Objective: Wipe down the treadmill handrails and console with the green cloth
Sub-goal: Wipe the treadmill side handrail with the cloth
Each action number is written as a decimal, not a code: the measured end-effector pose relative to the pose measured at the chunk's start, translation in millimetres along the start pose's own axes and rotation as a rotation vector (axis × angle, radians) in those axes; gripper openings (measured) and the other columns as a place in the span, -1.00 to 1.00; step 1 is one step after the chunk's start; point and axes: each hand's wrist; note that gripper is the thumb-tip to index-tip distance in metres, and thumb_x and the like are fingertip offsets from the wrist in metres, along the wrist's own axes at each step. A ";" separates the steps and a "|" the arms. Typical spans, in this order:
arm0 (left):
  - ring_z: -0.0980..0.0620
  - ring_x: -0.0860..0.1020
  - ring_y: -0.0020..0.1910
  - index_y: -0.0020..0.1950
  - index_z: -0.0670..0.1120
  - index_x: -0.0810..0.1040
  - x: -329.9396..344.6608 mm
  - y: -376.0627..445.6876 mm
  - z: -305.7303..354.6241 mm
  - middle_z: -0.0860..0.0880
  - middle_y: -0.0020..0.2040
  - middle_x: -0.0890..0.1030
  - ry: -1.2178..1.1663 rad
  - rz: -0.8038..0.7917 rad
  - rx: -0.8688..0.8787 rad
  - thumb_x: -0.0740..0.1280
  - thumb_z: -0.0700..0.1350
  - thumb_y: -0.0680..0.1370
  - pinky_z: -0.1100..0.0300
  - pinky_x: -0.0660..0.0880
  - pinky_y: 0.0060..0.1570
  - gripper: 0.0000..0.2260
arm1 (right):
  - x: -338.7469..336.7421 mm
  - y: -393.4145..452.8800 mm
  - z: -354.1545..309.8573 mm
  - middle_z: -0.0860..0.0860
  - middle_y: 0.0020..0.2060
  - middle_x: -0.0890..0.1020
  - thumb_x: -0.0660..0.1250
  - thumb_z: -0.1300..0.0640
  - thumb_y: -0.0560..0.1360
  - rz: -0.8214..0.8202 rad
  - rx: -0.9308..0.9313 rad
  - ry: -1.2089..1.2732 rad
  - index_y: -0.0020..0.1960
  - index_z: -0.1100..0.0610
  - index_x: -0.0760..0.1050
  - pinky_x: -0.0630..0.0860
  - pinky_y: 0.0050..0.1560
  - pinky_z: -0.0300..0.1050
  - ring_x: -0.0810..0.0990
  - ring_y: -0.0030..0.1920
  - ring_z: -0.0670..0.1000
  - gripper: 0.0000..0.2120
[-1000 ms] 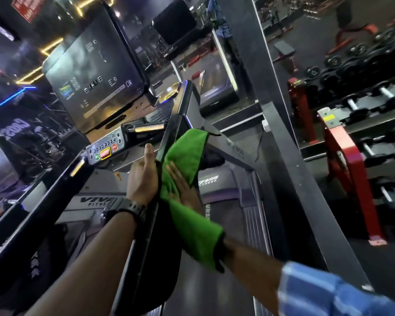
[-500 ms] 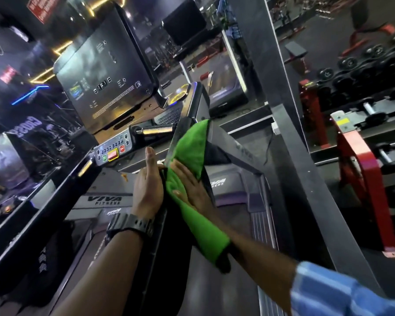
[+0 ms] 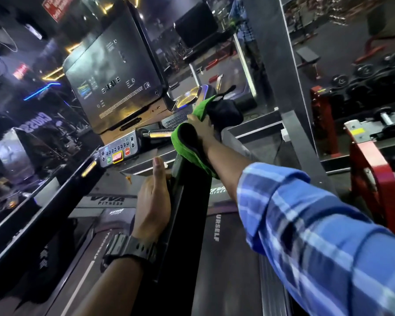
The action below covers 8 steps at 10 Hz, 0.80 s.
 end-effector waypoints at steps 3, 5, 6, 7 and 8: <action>0.08 0.48 -0.17 -0.14 0.15 0.54 0.6 7.8 -10.3 0.06 -0.19 0.51 -0.065 0.017 -0.034 -0.17 0.41 0.52 0.12 0.35 -0.10 -0.43 | 72.6 -4.5 13.3 -0.16 0.36 0.41 0.11 -0.34 0.29 -0.155 0.029 0.002 0.08 -0.12 0.61 -0.06 0.44 0.36 0.21 0.48 0.15 -0.47; 0.28 0.26 -0.34 -0.29 0.21 0.16 1.3 -1.0 3.6 0.15 -0.33 0.29 0.041 -0.022 -0.055 -0.21 0.30 0.58 0.31 0.19 -0.31 -0.65 | 59.5 56.9 33.4 -0.17 0.51 0.17 0.19 -0.14 0.26 -0.135 0.322 0.168 0.20 -0.12 0.57 -0.08 0.42 0.40 -0.02 0.54 0.16 -0.47; 0.24 0.27 -0.34 -0.30 0.19 0.15 -0.8 -1.1 4.3 0.11 -0.33 0.30 0.036 -0.011 -0.083 -0.19 0.31 0.59 0.11 0.16 -0.32 -0.64 | 54.1 13.5 11.6 -0.17 0.53 0.12 0.21 -0.16 0.25 -0.024 0.338 0.287 0.27 -0.12 0.53 0.04 0.45 0.31 0.14 0.51 0.15 -0.40; 0.14 0.31 -0.34 -0.27 0.14 0.26 -0.1 0.2 3.1 0.07 -0.34 0.32 0.037 -0.011 -0.078 -0.17 0.30 0.60 0.10 0.19 -0.31 -0.59 | 72.2 -48.3 6.7 -0.19 0.55 0.00 0.20 -0.22 0.35 0.004 0.263 0.358 0.40 -0.21 0.35 0.10 0.44 0.27 0.23 0.47 0.15 -0.39; 0.04 0.39 -0.27 -0.26 0.12 0.35 -0.2 1.2 1.2 0.04 -0.30 0.40 0.044 -0.004 -0.056 -0.15 0.27 0.62 0.13 0.21 -0.31 -0.56 | 62.2 -47.2 3.8 -0.17 0.56 0.01 0.24 -0.19 0.41 0.068 0.228 0.432 0.42 -0.26 0.30 0.11 0.44 0.26 0.21 0.49 0.14 -0.43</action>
Point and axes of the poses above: each hand's wrist, its own y-axis towards the middle knuckle, its own x-axis out of the palm, z = x × y
